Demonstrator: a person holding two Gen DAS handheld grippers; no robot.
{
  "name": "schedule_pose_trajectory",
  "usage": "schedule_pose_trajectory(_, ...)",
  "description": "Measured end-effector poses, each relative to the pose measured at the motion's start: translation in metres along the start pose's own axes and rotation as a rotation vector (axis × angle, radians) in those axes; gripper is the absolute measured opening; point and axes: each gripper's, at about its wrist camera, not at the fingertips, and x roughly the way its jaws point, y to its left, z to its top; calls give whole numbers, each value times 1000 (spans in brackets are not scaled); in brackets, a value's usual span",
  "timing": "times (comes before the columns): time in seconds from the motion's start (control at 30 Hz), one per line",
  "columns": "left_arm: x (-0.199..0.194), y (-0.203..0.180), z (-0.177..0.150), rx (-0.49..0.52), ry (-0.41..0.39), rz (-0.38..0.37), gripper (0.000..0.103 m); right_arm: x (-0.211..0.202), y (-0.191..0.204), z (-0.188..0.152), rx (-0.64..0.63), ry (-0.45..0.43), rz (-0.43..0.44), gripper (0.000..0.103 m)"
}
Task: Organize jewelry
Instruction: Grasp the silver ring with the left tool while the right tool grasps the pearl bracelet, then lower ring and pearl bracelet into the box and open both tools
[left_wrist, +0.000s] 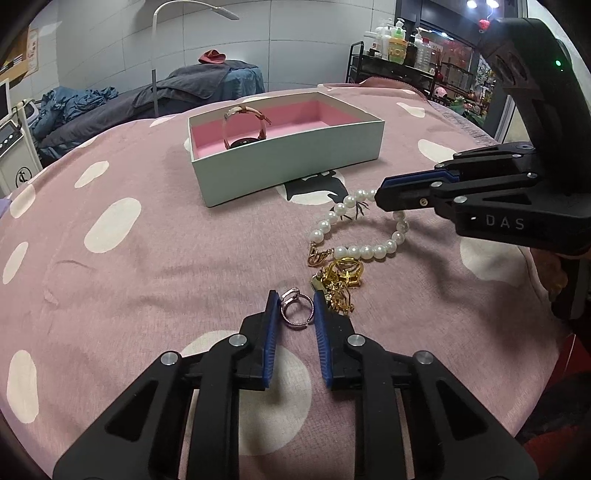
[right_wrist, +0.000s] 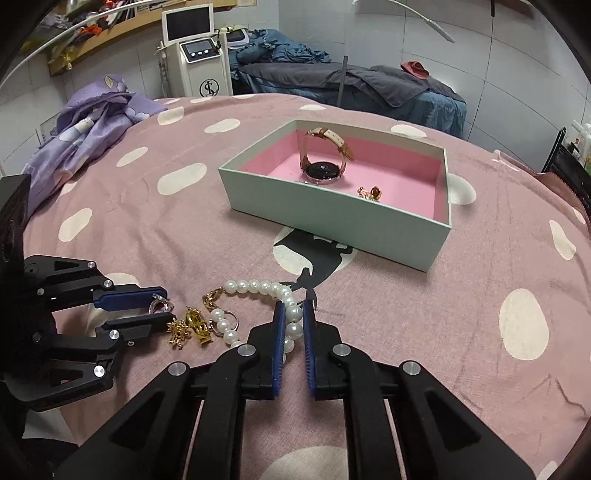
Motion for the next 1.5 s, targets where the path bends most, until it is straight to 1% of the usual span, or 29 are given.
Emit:
schedule_pose_trajectory(0.23, -11, 1, 3, -8, -26, 1, 19, -30, 0, 0, -17, -81, 28, 9)
schedule_pose_trajectory(0.4, -24, 0, 10, -1, -57, -8, 19, -51, 0, 6, -24, -126, 52, 9)
schedule_pose_trajectory(0.67, -33, 4, 23, 0, -76, -17, 19, -70, -7, 17, -31, -161, 44, 9)
schedule_pose_trajectory(0.83, -33, 6, 35, 21, -79, -14, 19, -73, -14, 26, -32, -162, 44, 9)
schedule_pose_trajectory(0.93, -31, 10, 46, 14, -85, -33, 20, -73, -17, 33, -34, -162, 49, 9)
schedule_pose_trajectory(1.0, -28, 13, 56, 13, -88, -32, 20, -74, -19, 40, -32, -170, 54, 9)
schedule_pose_trajectory(1.07, -25, 17, 68, 14, -92, -27, 19, -75, -22, 49, -32, -183, 56, 9)
schedule_pose_trajectory(1.2, -15, 29, 95, -14, -87, -43, 20, -72, -30, 69, -17, -203, 46, 9)
schedule_pose_trajectory(1.33, 1, 36, 122, -12, -72, -22, 20, -62, -40, 88, 10, -214, 31, 9)
schedule_pose_trajectory(1.5, 28, 44, 146, -20, -22, -16, 20, -40, -56, 108, 66, -187, 24, 9)
